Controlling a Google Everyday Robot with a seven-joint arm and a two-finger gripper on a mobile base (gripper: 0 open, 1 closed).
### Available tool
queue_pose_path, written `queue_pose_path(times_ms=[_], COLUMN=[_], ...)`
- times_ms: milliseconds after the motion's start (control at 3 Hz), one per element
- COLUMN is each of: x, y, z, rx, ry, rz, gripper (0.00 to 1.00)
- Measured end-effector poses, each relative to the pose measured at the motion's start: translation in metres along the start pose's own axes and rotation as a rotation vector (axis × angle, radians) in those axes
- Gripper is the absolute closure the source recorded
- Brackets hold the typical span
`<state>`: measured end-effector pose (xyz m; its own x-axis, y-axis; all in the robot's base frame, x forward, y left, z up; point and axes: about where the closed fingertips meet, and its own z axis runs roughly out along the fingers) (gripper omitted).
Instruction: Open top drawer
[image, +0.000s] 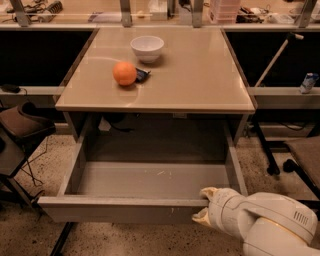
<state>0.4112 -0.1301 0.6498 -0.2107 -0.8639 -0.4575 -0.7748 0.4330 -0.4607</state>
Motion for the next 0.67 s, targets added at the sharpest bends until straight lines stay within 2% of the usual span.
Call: queue_pose_path(times_ms=[333, 667], x=[0.0055, 0.0038], y=[0.0107, 0.0096], z=[-0.0025, -0.0045], rx=[-0.008, -0.008], ry=[-0.011, -0.011], rz=[0.004, 0.004], gripper=[1.00, 1.00])
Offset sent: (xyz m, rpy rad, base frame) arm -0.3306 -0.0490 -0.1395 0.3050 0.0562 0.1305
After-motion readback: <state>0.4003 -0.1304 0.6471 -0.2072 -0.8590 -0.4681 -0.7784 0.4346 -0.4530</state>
